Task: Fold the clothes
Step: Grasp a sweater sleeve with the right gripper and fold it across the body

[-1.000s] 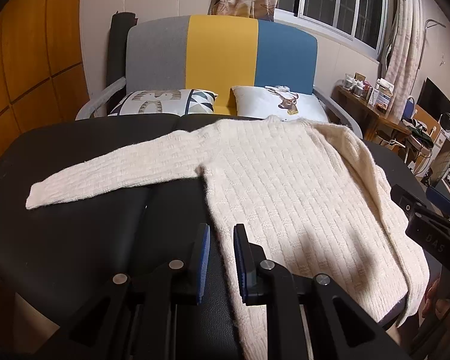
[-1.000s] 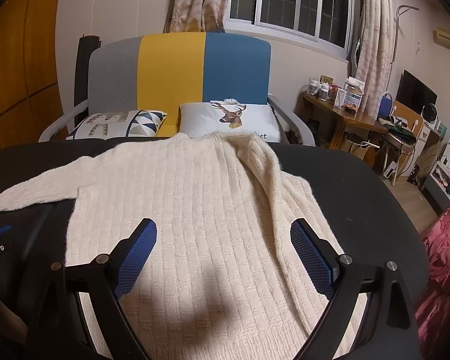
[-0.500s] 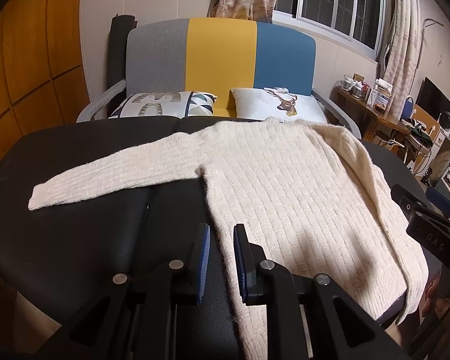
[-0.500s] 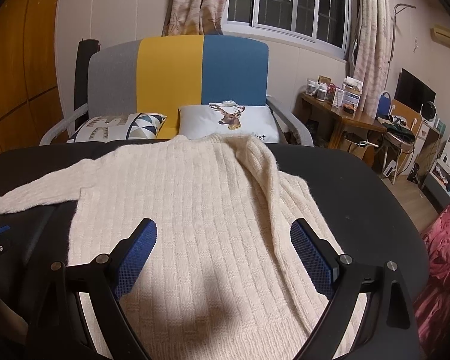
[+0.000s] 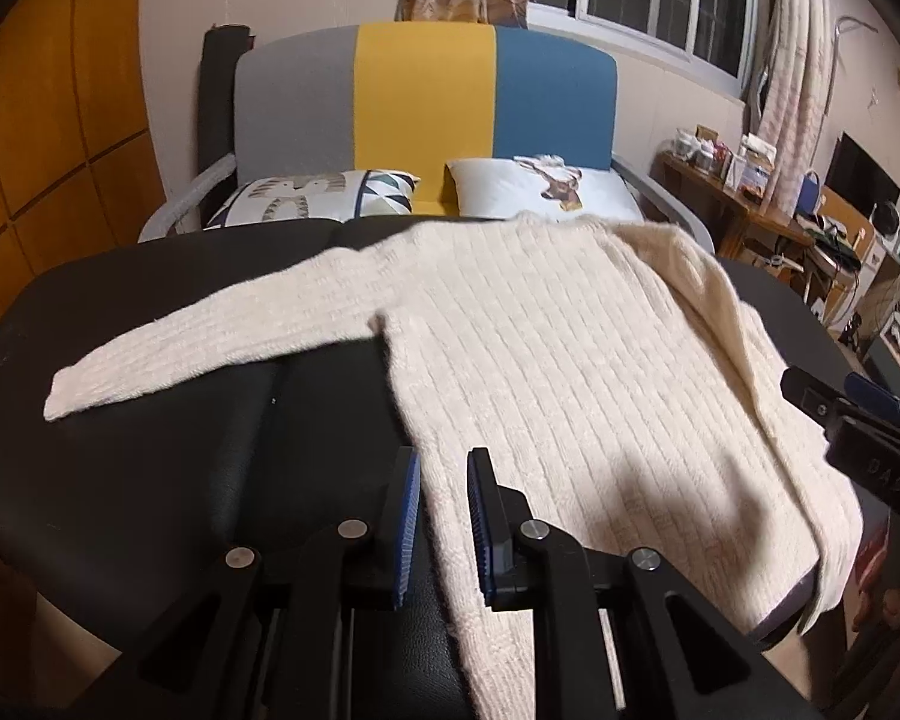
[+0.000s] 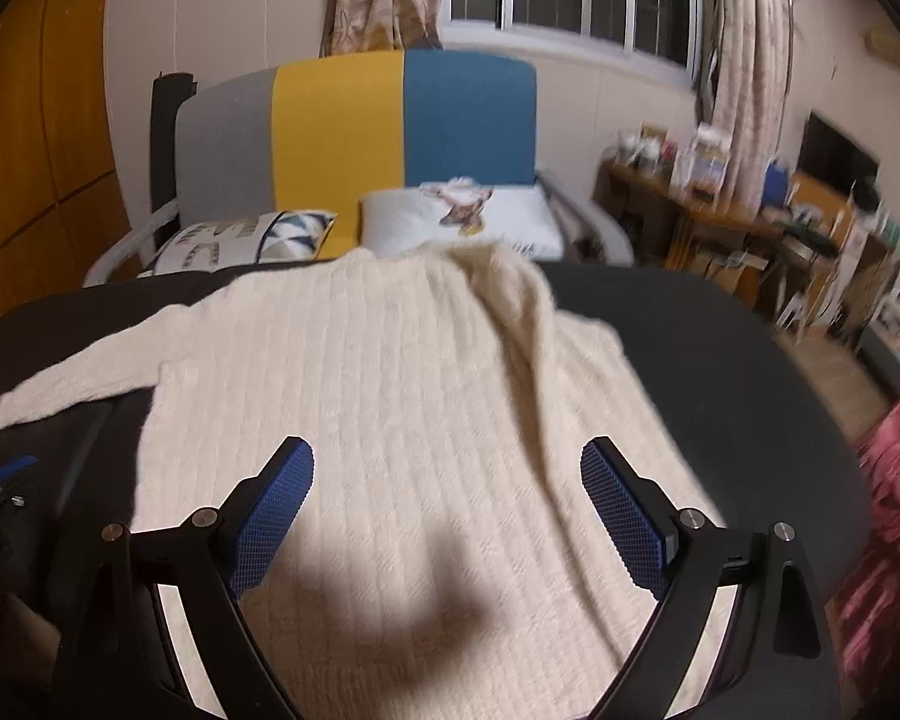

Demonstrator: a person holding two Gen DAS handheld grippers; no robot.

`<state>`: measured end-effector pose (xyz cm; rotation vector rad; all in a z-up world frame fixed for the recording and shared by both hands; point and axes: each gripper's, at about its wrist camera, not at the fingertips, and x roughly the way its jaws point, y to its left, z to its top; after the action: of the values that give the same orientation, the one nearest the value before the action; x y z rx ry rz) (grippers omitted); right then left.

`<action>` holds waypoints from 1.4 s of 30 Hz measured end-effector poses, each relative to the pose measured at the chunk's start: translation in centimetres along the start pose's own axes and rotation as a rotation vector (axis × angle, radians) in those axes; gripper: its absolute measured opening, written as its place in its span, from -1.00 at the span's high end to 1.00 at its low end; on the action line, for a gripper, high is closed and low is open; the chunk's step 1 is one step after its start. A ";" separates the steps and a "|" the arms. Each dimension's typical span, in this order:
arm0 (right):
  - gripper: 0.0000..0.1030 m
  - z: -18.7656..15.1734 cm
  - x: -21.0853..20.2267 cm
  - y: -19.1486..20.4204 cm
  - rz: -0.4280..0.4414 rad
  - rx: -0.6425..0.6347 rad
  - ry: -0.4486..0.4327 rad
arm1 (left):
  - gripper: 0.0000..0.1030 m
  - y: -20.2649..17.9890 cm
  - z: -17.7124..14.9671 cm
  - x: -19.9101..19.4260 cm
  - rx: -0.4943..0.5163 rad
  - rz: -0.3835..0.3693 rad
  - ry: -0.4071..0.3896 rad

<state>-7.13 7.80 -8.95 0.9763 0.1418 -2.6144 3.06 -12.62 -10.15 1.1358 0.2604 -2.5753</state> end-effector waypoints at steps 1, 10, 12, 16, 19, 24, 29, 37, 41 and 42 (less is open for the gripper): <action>-0.81 -0.4 0.2 -1.0 0.026 0.028 0.020 | 0.70 -0.1 -0.2 0.4 0.005 -0.003 0.012; -0.81 -5.4 0.4 -12.4 0.085 0.211 0.178 | 0.70 -1.7 -2.7 4.5 0.084 -0.027 0.124; -0.81 -6.1 0.7 -13.0 0.075 0.196 0.206 | 0.70 -2.2 -3.2 5.3 0.106 -0.029 0.143; -0.81 -7.6 1.2 -14.1 0.056 0.167 0.262 | 0.70 -3.8 -3.8 6.6 0.162 -0.024 0.169; -0.81 -8.7 1.6 -15.0 0.041 0.145 0.304 | 0.70 -4.7 -4.1 7.0 0.210 0.001 0.164; -0.79 -9.8 2.5 -14.9 0.000 0.080 0.342 | 0.68 -4.9 -4.2 7.3 0.246 0.014 0.151; 0.50 -9.6 2.2 -16.4 0.030 0.133 0.343 | 0.66 -5.1 -4.4 7.3 0.284 0.022 0.134; 0.56 -4.3 -0.2 -19.2 0.066 0.211 0.257 | 0.66 -5.6 -4.5 7.2 0.338 0.023 0.145; 0.56 0.5 -0.8 -20.3 0.067 0.210 0.191 | 0.65 -6.1 -4.8 7.1 0.401 0.033 0.133; 0.56 1.5 -0.5 -21.0 0.057 0.221 0.179 | 0.65 -6.0 -4.8 7.1 0.403 0.028 0.133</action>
<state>-15.10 27.24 -7.98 1.2699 -0.1322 -2.5264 -0.24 -7.11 -18.38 1.4344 -0.2572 -2.5997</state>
